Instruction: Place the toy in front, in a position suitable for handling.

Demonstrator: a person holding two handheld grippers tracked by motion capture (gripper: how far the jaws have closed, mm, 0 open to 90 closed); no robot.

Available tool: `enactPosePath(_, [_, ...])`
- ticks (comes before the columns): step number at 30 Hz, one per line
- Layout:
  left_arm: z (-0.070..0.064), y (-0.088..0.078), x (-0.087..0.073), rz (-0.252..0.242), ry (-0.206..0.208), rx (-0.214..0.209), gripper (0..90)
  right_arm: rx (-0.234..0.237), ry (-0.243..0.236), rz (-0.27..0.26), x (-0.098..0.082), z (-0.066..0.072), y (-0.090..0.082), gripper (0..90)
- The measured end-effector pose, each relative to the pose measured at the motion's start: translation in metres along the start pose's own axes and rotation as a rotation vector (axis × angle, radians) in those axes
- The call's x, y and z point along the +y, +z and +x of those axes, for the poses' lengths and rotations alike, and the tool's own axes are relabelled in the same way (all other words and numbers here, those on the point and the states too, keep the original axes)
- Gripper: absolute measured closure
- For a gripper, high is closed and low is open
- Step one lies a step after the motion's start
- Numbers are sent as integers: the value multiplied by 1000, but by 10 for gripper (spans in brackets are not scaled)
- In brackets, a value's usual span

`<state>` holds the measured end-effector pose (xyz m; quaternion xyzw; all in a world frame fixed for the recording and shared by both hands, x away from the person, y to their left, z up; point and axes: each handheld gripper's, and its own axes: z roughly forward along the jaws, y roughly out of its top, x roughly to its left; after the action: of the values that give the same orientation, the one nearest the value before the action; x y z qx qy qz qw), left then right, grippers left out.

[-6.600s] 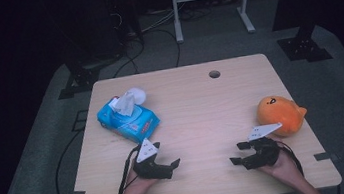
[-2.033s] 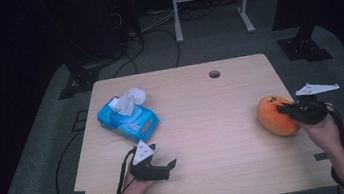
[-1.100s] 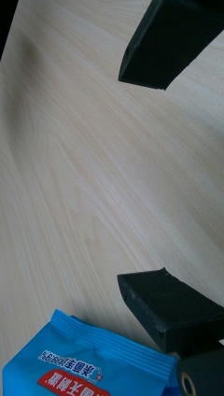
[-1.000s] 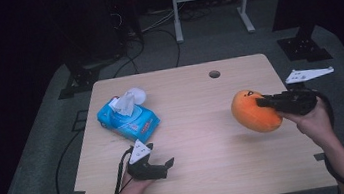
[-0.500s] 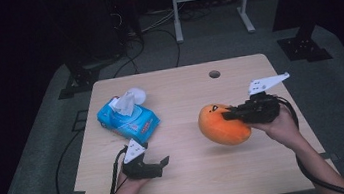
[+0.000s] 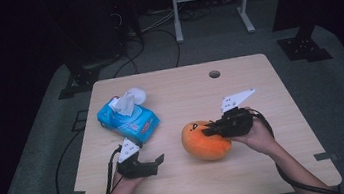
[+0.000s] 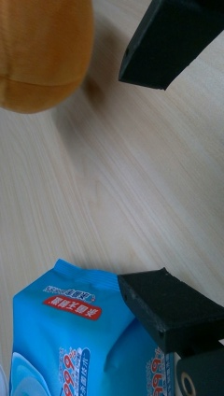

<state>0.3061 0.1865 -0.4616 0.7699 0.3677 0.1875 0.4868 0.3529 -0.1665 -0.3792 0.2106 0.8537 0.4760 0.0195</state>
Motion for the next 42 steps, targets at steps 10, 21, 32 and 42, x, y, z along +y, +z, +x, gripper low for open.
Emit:
enactPosePath(10, [2, -1, 0, -3, -4, 7, 37, 3, -63, 41, -19, 6, 24, 783])
enactPosePath(21, [3, 0, 0, -16, -27, -10, 43, 43, -72, 28, -32, 17, 20, 615])
enactPosePath(32, [7, -1, 5, -47, -35, -5, 54, 62, -11, -50, -37, 18, 10, 420])
enactPosePath(42, [10, -7, 16, -58, -6, 14, 54, 23, 0, -111, -40, 20, -13, 393])
